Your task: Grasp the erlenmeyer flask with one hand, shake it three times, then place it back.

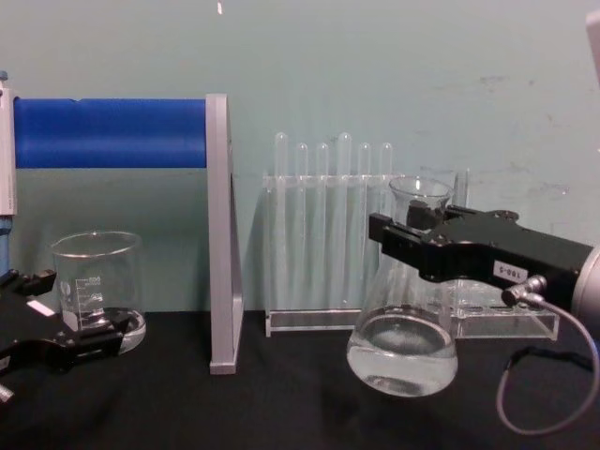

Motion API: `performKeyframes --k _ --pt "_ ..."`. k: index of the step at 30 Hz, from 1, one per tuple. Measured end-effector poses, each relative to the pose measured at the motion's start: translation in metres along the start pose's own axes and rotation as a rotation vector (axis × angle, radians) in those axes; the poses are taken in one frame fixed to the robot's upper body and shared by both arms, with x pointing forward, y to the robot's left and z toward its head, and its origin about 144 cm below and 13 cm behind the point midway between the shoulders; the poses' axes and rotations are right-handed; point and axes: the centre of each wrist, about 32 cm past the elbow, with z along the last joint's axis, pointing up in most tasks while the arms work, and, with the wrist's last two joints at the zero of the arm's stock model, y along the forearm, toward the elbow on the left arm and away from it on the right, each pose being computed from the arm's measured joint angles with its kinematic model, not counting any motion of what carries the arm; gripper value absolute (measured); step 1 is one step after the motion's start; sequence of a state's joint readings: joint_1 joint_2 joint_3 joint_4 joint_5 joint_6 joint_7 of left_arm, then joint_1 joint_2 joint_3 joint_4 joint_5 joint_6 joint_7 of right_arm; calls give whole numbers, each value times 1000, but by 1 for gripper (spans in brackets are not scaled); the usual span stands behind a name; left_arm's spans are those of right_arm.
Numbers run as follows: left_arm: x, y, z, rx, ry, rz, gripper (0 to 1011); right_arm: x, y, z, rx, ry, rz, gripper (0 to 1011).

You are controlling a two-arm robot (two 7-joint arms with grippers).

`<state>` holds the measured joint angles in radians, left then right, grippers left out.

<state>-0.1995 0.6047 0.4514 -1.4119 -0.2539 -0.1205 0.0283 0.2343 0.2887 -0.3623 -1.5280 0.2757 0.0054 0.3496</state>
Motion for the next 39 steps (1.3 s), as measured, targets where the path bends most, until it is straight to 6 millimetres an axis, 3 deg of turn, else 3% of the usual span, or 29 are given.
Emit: performKeyframes --k 10,28,39 --pt "0 0 0 0 0 0 1001 -11 6 1 4 14 -21 457" --pt "0 0 0 0 0 0 1001 -56 11 5 19 53 173 457" --pt "0 0 0 0 0 0 1001 -63 12 6 25 62 192 457"
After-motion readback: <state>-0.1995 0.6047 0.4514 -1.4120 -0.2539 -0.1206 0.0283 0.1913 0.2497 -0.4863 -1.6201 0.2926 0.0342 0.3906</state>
